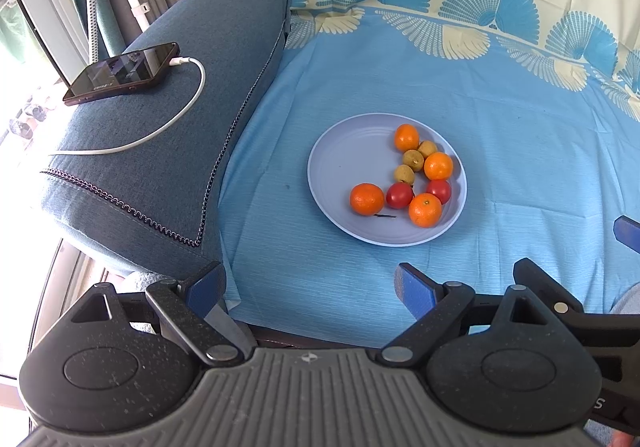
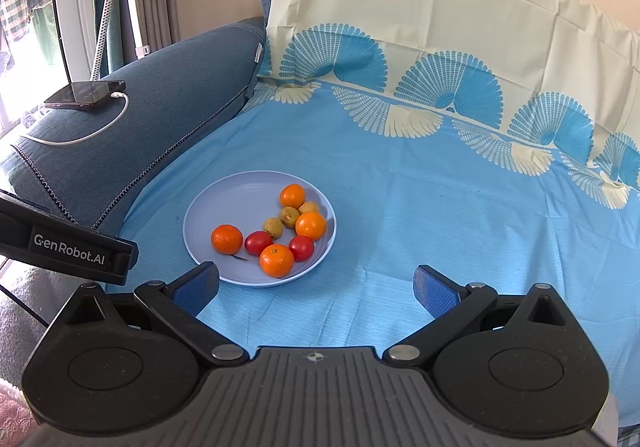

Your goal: Organize fruits

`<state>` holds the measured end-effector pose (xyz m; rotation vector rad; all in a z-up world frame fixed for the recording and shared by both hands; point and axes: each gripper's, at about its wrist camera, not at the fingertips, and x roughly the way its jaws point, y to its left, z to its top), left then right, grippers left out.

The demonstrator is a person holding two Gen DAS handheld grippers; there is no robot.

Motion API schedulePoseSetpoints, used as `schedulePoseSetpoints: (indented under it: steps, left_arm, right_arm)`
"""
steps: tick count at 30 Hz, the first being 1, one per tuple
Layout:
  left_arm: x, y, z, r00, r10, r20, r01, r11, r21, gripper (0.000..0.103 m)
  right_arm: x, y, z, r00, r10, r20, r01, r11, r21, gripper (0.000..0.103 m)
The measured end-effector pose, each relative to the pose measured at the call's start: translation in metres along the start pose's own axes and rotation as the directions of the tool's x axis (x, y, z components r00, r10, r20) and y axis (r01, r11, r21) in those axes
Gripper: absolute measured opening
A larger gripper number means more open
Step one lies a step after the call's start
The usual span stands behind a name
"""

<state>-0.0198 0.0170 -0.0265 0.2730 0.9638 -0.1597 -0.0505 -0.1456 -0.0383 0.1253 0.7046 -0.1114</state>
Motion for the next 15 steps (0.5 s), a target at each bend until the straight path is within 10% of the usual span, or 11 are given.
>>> schedulePoseSetpoints:
  steps: [15]
  left_arm:
    - [0.0019, -0.0004, -0.0015, 1.000, 0.018, -0.001, -0.018, 1.000, 0.000, 0.094]
  right_arm:
    - [-0.0017, -0.0047, 0.0009, 1.000, -0.002, -0.003, 0.002, 1.000, -0.004, 0.102]
